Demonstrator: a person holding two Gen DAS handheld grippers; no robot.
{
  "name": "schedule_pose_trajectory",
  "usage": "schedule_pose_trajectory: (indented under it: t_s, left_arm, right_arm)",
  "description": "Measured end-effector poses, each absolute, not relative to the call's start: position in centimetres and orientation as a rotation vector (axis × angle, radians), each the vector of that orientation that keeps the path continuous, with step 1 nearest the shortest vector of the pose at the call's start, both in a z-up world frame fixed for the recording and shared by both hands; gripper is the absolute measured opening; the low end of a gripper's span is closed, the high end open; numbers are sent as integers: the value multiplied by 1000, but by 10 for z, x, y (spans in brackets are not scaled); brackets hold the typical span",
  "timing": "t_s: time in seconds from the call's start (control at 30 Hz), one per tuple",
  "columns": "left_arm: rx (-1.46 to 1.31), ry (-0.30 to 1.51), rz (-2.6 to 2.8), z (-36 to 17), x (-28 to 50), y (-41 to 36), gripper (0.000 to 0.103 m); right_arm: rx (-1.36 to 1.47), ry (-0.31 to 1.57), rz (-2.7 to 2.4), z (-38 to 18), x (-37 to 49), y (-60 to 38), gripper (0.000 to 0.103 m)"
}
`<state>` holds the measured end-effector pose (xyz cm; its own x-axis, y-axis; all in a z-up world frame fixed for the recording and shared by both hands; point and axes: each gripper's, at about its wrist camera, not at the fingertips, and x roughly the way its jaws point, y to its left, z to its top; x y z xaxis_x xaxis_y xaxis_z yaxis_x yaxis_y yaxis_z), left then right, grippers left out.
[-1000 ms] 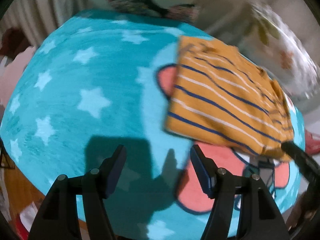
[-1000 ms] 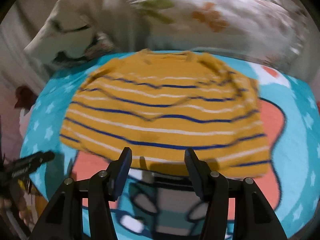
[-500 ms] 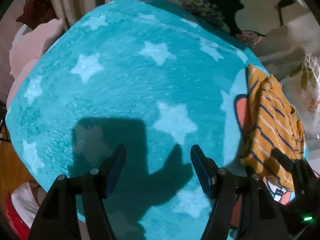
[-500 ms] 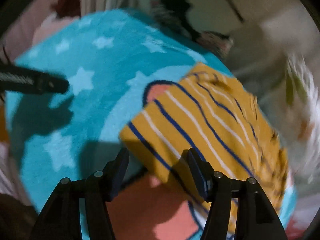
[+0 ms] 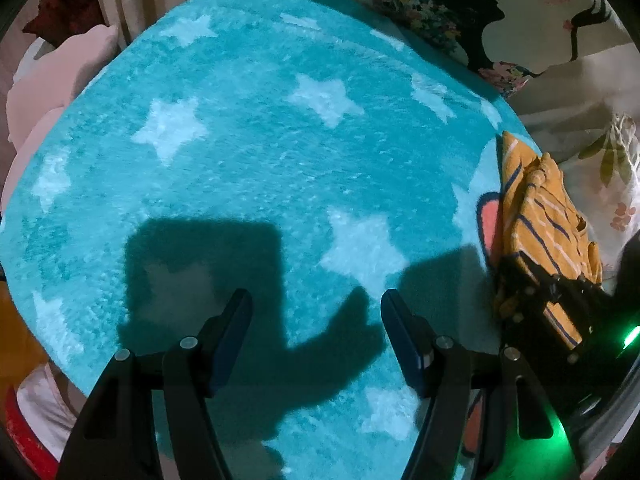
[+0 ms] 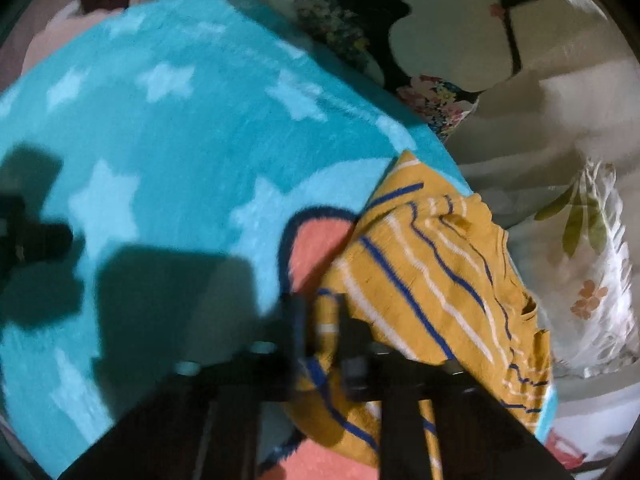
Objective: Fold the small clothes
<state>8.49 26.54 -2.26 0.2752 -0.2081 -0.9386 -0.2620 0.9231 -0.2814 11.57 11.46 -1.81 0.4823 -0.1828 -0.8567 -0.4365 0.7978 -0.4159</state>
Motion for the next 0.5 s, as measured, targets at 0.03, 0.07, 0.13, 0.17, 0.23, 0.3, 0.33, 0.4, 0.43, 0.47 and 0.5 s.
schedule_pose_trajectory:
  t_s: [0.03,0.07,0.13,0.17,0.23,0.3,0.33,0.4,0.43,0.47,0.5]
  left_arm:
    - [-421,1301,40,-21,84,265,66]
    - [-419,1297,46,-19,83,264,66]
    - [-414,1287,62,-15,80,261,66]
    - [-409,1283,69,-13,78,258,66]
    - [-400,1277,77,-8,75,250,66]
    - [-388,1267,78,0,71,237,66]
    - [-383,1263,76,3,70,231,66]
    - [-376,1258,64,10,66,213,66]
    - [-369,1256,54,14,64,202,66]
    - [-361,1256,45,17,63,192,66]
    - [-349,1256,35,19,62,178,66]
  right_arm:
    - [-588,1090,183,-11,120,108,8]
    - [-525,1095,194,-4,122,102,7]
    - [-386,1102,218,12,125,85,7]
    - [-325,1102,227,20,125,76,7]
    - [-199,1077,228,41,124,51,7]
    - [-53,1044,209,65,124,9,6]
    - [21,1027,195,76,123,-15,6]
    - [141,989,147,92,119,-65,6]
    - [188,975,122,98,117,-88,6]
    - [245,960,87,102,112,-119,6]
    - [296,947,46,105,105,-150,6]
